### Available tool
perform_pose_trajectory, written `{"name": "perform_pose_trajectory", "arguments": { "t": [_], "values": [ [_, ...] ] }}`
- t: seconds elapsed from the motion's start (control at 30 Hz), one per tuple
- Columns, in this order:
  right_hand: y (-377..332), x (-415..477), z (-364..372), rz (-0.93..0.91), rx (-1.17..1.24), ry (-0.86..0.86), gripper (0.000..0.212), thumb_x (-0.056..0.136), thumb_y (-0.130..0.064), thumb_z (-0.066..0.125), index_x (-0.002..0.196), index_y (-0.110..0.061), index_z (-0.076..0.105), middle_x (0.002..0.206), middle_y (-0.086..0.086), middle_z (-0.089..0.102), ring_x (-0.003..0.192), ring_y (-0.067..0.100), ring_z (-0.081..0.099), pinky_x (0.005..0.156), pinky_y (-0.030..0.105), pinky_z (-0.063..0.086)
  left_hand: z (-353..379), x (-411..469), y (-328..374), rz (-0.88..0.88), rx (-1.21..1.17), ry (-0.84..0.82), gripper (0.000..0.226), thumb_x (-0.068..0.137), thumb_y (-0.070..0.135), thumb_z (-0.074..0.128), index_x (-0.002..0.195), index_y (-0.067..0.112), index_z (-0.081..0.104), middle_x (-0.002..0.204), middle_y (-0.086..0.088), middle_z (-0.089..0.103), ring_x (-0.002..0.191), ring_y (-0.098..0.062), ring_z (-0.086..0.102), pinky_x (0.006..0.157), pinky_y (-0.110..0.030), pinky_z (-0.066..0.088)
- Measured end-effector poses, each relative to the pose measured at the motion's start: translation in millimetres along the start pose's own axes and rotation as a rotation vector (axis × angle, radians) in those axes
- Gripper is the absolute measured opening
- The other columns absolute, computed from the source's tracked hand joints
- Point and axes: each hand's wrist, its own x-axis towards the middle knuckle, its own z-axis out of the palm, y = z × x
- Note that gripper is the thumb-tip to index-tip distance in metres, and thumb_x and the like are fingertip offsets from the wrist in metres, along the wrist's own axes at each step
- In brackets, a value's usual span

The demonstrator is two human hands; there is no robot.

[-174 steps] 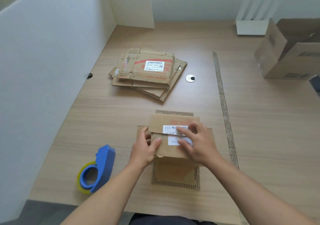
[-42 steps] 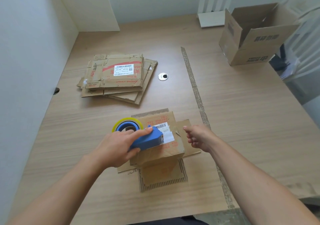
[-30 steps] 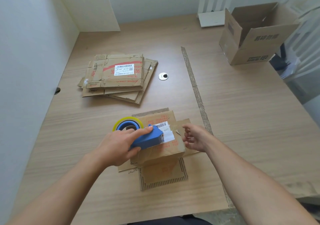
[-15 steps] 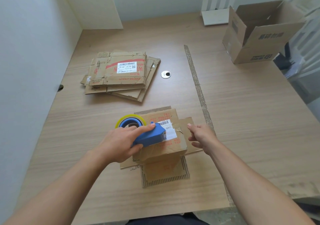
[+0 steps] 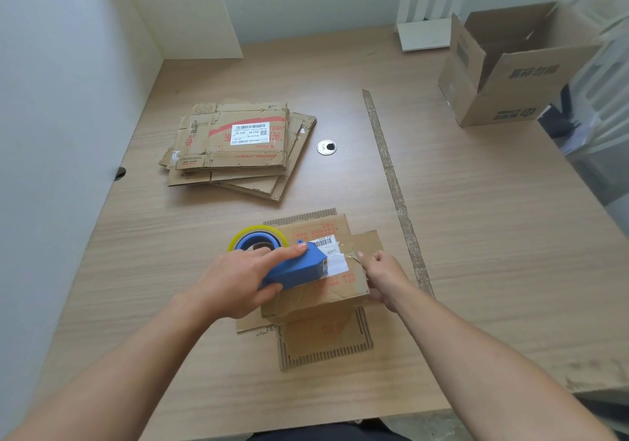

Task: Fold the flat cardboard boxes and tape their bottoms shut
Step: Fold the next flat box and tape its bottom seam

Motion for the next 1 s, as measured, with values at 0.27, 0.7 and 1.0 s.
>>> {"name": "perform_pose_trajectory", "arguments": {
  "t": [0.27,0.7,1.0],
  "values": [
    [-24,-16,-9,-0.329,-0.064,0.076,0.025,0.095,-0.048,0.055,0.09,-0.024,0.062,0.093,-0.004,0.068,0.091,0.017,0.066,0.076,0.037,0.055,-1,3,1,-0.009,0.032,-0.013,0.082,0.093,0.049,0.053,0.13,0.076,-0.015,0.107,0.011,0.055,0.085,-0.018,0.056,0.073,-0.036,0.05],
    [-14,-8,2,-0.438,-0.438,0.1,0.034,0.095,-0.058,0.05,0.084,-0.026,0.049,0.086,-0.009,0.06,0.085,0.017,0.059,0.074,0.037,0.047,-54,15,-8,-0.034,0.124,-0.132,0.071,0.081,0.06,0.05,0.142,0.068,0.014,0.094,0.011,0.061,0.076,-0.012,0.049,0.062,-0.023,0.035],
    [-13,-8,3,-0.429,-0.467,0.032,0.055,0.096,-0.062,0.044,0.137,-0.027,0.053,0.128,0.003,0.065,0.119,0.026,0.057,0.098,0.042,0.046,-88,-1,-45,-0.247,-0.274,-0.337,0.067,0.066,0.052,0.058,0.131,0.058,0.047,0.109,0.02,0.065,0.095,-0.001,0.059,0.084,-0.025,0.048]
  ]
}}
